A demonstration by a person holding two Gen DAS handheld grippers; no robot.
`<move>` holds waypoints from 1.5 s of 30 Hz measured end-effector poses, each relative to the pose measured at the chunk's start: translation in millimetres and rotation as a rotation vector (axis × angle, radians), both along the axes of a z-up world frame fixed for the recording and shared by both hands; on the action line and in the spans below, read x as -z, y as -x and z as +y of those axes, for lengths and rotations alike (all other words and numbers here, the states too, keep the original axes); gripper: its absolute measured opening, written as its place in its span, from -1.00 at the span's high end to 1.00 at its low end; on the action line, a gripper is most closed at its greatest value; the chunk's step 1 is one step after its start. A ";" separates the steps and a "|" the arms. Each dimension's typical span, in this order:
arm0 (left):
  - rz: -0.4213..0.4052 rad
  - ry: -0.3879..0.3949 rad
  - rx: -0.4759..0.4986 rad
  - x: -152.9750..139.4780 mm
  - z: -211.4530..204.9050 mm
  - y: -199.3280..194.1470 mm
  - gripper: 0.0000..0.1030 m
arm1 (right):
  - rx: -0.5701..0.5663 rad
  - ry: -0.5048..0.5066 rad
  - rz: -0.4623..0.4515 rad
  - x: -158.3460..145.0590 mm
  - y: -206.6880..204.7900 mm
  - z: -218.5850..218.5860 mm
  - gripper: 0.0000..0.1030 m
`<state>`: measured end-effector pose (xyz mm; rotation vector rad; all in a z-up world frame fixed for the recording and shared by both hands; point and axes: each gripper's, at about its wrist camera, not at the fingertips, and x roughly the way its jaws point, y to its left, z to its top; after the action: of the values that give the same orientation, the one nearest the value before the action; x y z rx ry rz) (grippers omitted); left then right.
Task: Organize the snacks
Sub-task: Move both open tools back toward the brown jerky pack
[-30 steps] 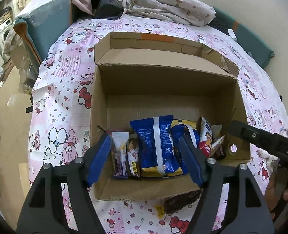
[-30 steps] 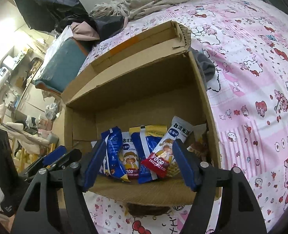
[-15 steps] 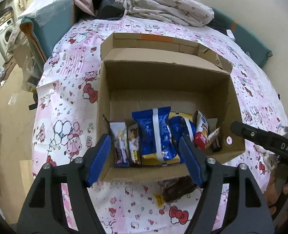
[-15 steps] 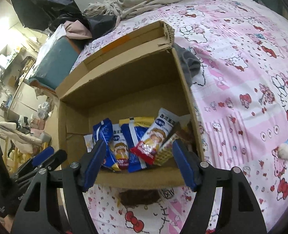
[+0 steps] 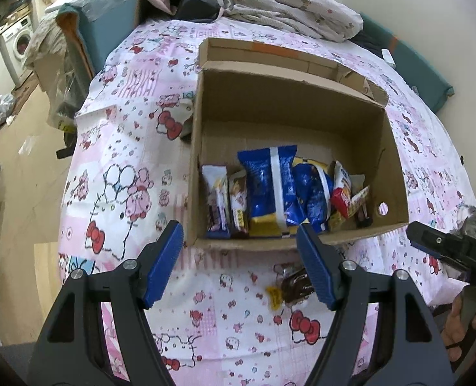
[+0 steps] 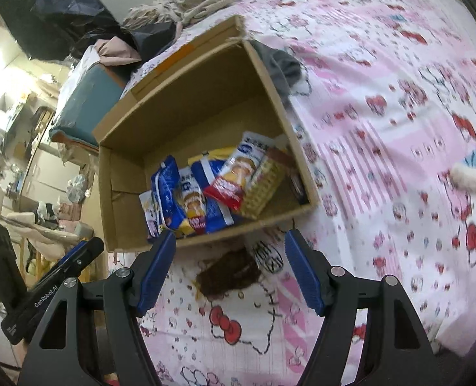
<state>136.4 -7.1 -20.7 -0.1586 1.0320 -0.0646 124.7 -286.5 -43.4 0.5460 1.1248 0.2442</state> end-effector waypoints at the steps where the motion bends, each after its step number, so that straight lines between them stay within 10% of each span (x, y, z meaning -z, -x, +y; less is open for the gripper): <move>1: 0.004 0.004 -0.007 1.5 1.8 2.4 -0.35 | 0.013 -0.021 0.018 4.2 2.1 -3.5 -0.42; 9: 0.055 0.022 -0.032 15.4 7.6 11.0 -0.35 | 0.109 -0.070 0.213 51.8 8.9 -19.2 -0.43; 27: 0.194 0.021 -0.034 48.7 6.4 2.1 -0.35 | -0.190 0.260 0.163 90.2 -41.8 76.8 -0.44; 33: 0.221 -0.028 0.021 50.5 4.5 -2.8 -0.35 | -0.481 0.013 0.184 82.0 -24.2 118.6 0.01; 38: 0.271 -0.107 0.105 59.6 1.7 -4.4 -0.35 | -0.294 -0.008 0.176 66.1 -25.1 86.6 -0.03; 43: 0.379 0.149 -0.153 89.8 32.2 4.7 -0.35 | -0.159 -0.028 0.199 63.7 -21.3 64.0 -0.03; 45: 0.383 0.102 -0.136 94.6 28.4 0.6 -0.35 | -0.133 -0.033 0.215 67.5 -21.6 60.3 -0.03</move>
<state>135.8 21.3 -115.2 -0.3429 1.3980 0.0389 146.3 -226.2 -111.0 0.5359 1.3701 0.3249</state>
